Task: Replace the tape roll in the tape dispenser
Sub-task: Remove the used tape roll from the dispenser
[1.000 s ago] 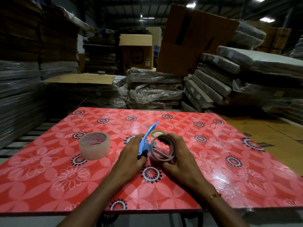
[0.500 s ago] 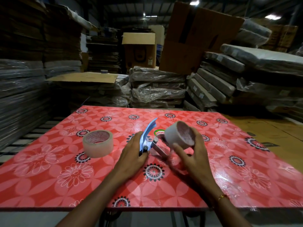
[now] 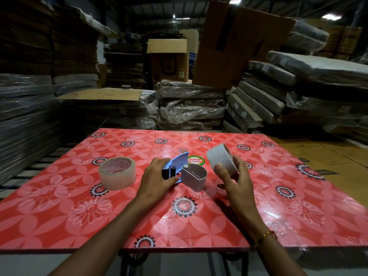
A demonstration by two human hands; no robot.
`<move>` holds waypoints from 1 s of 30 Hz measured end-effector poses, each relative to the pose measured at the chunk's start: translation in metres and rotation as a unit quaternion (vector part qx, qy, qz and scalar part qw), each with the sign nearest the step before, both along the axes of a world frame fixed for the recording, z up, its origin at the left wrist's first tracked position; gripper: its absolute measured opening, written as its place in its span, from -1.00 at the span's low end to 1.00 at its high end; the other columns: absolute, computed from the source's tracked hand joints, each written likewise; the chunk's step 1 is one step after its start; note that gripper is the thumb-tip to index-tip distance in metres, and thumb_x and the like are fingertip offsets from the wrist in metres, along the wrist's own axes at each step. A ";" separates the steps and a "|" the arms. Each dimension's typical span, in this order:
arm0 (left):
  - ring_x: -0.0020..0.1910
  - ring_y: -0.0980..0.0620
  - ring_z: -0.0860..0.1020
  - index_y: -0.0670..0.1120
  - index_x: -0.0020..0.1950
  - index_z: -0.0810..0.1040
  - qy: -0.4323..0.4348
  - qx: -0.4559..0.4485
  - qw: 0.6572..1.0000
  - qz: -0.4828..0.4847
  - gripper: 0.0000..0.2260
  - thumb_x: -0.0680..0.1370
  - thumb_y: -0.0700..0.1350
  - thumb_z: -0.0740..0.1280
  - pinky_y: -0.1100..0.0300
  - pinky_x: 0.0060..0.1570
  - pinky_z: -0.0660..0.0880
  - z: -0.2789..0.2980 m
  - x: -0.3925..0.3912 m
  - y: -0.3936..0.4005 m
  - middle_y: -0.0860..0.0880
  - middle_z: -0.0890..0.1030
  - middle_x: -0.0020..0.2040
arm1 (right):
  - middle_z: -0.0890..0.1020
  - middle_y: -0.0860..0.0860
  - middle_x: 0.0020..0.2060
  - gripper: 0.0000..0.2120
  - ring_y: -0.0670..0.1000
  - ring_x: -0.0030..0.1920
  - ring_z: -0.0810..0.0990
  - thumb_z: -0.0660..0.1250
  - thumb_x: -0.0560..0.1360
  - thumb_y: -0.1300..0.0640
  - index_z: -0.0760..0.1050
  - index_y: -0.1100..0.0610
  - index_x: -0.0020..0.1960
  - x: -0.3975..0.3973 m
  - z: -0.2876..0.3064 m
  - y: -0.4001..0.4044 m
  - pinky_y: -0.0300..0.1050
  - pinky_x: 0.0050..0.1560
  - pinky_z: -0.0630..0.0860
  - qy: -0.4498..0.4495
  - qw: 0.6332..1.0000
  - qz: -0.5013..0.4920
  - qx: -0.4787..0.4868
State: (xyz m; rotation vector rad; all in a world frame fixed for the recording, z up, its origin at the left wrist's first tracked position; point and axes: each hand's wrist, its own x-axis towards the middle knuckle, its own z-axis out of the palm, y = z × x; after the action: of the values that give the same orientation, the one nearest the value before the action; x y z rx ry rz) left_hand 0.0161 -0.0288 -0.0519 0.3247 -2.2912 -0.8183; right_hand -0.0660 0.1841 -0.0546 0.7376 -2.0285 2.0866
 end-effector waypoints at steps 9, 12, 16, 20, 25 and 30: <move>0.14 -0.06 0.52 -0.12 0.29 0.51 -0.042 0.023 0.998 -0.027 -0.34 0.24 0.13 0.42 0.23 -0.02 0.31 0.004 -0.016 -0.002 -0.06 0.58 0.19 | 0.52 -0.25 0.27 -0.49 -0.31 0.16 0.57 0.47 0.44 -0.18 0.35 -0.34 0.30 0.003 0.003 0.000 -0.09 0.16 0.60 0.018 0.999 0.024 0.032; 0.26 -0.03 0.46 -0.08 0.43 0.38 -0.055 0.037 0.997 -0.044 -0.18 0.23 0.21 0.42 0.17 0.14 0.37 0.000 -0.012 -0.002 -0.04 0.48 0.33 | 0.49 -0.19 0.28 -0.39 -0.41 0.09 0.56 0.48 0.49 -0.05 0.27 -0.23 0.44 0.003 0.005 0.001 -0.37 -0.03 0.54 0.024 0.998 0.031 0.043; 0.18 0.00 0.51 -0.03 0.38 0.42 -0.050 0.060 0.996 -0.031 -0.36 0.34 0.03 0.52 0.04 0.18 0.48 -0.007 0.001 -0.006 0.02 0.52 0.22 | 0.47 -0.11 0.33 -0.35 -0.40 0.08 0.56 0.47 0.50 0.06 0.23 -0.16 0.47 0.002 0.005 0.002 -0.50 -0.08 0.50 0.023 0.998 0.034 0.042; -0.06 -0.02 0.62 0.01 0.10 0.58 -0.028 0.079 0.996 -0.031 -0.70 0.39 -0.04 0.50 0.02 -0.03 0.55 -0.007 0.017 -0.001 0.00 0.66 -0.04 | 0.46 -0.12 0.32 -0.40 -0.46 0.05 0.54 0.46 0.52 0.08 0.22 -0.21 0.41 0.004 0.006 0.002 -0.52 -0.09 0.49 0.021 0.998 0.038 0.043; -0.03 0.12 0.62 0.06 0.22 0.60 -0.057 0.053 0.992 -0.097 -0.65 0.43 -0.05 0.48 0.14 0.03 0.56 -0.010 0.031 0.008 0.06 0.67 0.01 | 0.44 -0.09 0.37 -0.38 -0.44 0.09 0.54 0.46 0.51 0.07 0.25 -0.12 0.47 0.001 0.003 0.001 -0.49 -0.07 0.50 0.030 0.999 0.022 0.034; 0.15 0.09 0.46 0.24 0.45 0.38 -0.112 -0.100 0.976 -0.159 -0.46 0.46 0.22 0.32 0.08 0.18 0.42 -0.012 0.027 0.007 0.08 0.54 0.18 | 0.55 -0.16 0.23 -0.42 -0.30 0.07 0.63 0.44 0.51 0.05 0.29 -0.10 0.45 0.000 0.002 0.001 -0.35 -0.11 0.58 0.004 1.000 0.025 -0.018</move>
State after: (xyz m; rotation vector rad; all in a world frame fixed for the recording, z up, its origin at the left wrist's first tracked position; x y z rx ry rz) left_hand 0.0427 -0.0218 -0.0643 -0.0463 -2.6567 -0.7226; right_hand -0.0657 0.1854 -0.0529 0.7979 -1.9830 2.1387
